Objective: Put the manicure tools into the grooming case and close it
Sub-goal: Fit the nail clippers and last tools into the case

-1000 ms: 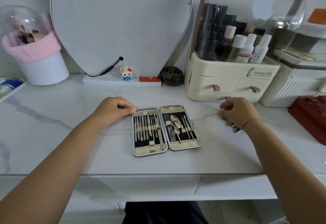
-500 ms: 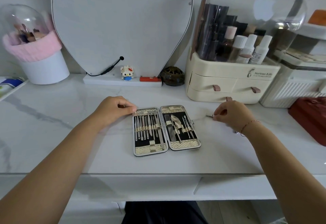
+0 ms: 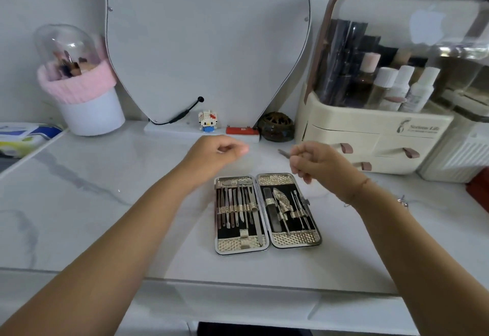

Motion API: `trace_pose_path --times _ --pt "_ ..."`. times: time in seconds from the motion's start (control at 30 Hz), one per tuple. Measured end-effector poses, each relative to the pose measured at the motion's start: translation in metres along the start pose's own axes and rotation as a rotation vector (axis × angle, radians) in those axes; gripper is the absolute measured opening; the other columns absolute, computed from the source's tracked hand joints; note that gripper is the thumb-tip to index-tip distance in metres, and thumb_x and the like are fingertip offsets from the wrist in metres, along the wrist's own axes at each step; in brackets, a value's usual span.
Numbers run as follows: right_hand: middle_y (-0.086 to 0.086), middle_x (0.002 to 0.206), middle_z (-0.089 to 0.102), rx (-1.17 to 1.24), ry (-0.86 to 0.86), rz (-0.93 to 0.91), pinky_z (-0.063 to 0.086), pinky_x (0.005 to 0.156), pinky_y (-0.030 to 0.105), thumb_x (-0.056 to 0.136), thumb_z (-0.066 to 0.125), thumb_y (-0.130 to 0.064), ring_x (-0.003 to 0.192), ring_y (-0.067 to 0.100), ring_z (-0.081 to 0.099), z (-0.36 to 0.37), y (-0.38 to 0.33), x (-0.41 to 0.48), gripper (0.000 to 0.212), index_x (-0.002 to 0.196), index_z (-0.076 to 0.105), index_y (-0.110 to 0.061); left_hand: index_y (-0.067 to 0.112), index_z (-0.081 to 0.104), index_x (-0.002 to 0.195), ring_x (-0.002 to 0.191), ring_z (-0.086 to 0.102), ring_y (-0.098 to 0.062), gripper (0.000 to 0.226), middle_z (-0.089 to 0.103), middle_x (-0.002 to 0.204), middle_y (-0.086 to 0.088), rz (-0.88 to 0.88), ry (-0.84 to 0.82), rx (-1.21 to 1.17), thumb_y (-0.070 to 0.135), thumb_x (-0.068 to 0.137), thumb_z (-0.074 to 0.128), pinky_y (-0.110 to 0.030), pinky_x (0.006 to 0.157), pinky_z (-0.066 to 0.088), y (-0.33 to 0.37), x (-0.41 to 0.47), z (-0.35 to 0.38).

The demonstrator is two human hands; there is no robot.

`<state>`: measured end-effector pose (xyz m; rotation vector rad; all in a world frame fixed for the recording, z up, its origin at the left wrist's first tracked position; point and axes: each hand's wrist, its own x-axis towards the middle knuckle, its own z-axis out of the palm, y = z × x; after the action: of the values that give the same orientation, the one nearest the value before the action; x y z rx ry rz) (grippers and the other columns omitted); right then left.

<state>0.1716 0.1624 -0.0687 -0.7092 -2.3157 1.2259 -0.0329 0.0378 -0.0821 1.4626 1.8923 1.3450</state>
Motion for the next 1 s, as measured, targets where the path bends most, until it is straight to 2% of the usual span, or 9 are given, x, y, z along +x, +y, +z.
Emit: trace_pose_path --times 0.1,0.23,0.43,0.67,0.73,0.8,0.9,0.93,1.0 --pt "0.005 0.071 0.065 0.159 -0.023 -0.026 0.048 0.056 0.018 0.086 0.062 -0.005 0.059 0.008 0.054 0.013 -0.008 0.015 0.015 0.099 0.060 0.001 0.021 0.068 0.113 0.082 0.064 -0.001 0.030 0.072 0.094 0.006 0.011 -0.092 -0.078 0.031 0.085 0.066 -0.014 0.075 0.050 0.021 0.008 0.015" --pt "0.004 0.074 0.069 0.262 0.004 -0.001 0.051 0.060 0.019 0.079 0.070 -0.008 0.062 0.010 0.057 0.029 0.005 0.022 0.018 0.095 0.064 -0.005 0.019 0.070 0.104 0.072 0.066 -0.003 0.021 0.074 0.085 0.001 -0.028 -0.038 -0.166 0.019 0.083 0.070 -0.016 0.070 0.053 0.011 0.004 0.028" --pt "0.002 0.072 0.072 0.312 0.027 0.005 0.055 0.064 0.022 0.075 0.074 -0.007 0.064 0.016 0.061 0.035 0.013 0.019 0.015 0.087 0.066 -0.011 0.029 0.071 0.095 0.077 0.069 -0.007 0.024 0.075 0.083 0.005 -0.041 -0.013 -0.184 0.012 0.078 0.074 -0.021 0.079 0.055 -0.002 0.001 0.034" --pt "0.012 0.077 0.072 0.226 0.043 -0.013 0.055 0.078 0.035 0.079 0.070 -0.008 0.068 0.021 0.062 0.036 0.013 0.018 0.009 0.088 0.065 -0.008 0.020 0.072 0.098 0.076 0.072 -0.013 0.022 0.075 0.081 -0.002 -0.096 -0.001 -0.239 0.009 0.079 0.073 -0.020 0.076 0.055 0.002 -0.002 0.038" --pt "0.010 0.076 0.072 0.223 0.042 -0.026 0.056 0.076 0.032 0.082 0.067 -0.007 0.068 0.020 0.064 0.037 0.012 0.018 0.006 0.087 0.064 -0.007 0.018 0.072 0.097 0.075 0.071 -0.014 0.021 0.075 0.082 -0.003 -0.130 -0.003 -0.281 0.007 0.079 0.073 -0.020 0.073 0.055 0.001 -0.002 0.038" --pt "0.005 0.070 0.072 0.210 0.071 -0.054 0.055 0.069 0.022 0.086 0.062 -0.008 0.065 0.014 0.065 0.040 0.012 0.018 0.005 0.088 0.062 -0.004 0.018 0.072 0.093 0.075 0.070 -0.015 0.019 0.075 0.083 -0.006 -0.162 -0.008 -0.313 0.006 0.078 0.073 -0.023 0.073 0.055 0.001 -0.002 0.039" --pt "-0.004 0.061 0.068 0.153 0.164 -0.074 0.046 0.061 0.008 0.091 0.057 -0.013 0.058 0.000 0.063 0.042 0.010 0.020 0.011 0.088 0.056 -0.002 0.019 0.073 0.087 0.074 0.068 -0.016 0.018 0.073 0.077 -0.007 -0.233 -0.006 -0.390 0.003 0.079 0.071 -0.028 0.077 0.054 0.001 0.000 0.038" --pt "-0.005 0.066 0.067 0.120 0.184 -0.090 0.047 0.065 0.011 0.090 0.059 -0.016 0.061 0.000 0.063 0.041 0.010 0.021 0.012 0.087 0.056 -0.005 0.017 0.073 0.086 0.072 0.067 -0.015 0.018 0.073 0.075 -0.007 -0.264 0.003 -0.428 0.001 0.079 0.069 -0.026 0.074 0.053 0.001 0.000 0.038" --pt "-0.005 0.081 0.067 0.061 0.226 -0.127 0.051 0.079 0.031 0.083 0.067 -0.027 0.078 0.011 0.065 0.039 0.013 0.023 0.011 0.081 0.060 -0.019 0.013 0.073 0.086 0.069 0.066 -0.012 0.017 0.073 0.073 -0.006 -0.328 0.019 -0.505 -0.002 0.080 0.067 -0.020 0.067 0.052 0.001 0.001 0.036"
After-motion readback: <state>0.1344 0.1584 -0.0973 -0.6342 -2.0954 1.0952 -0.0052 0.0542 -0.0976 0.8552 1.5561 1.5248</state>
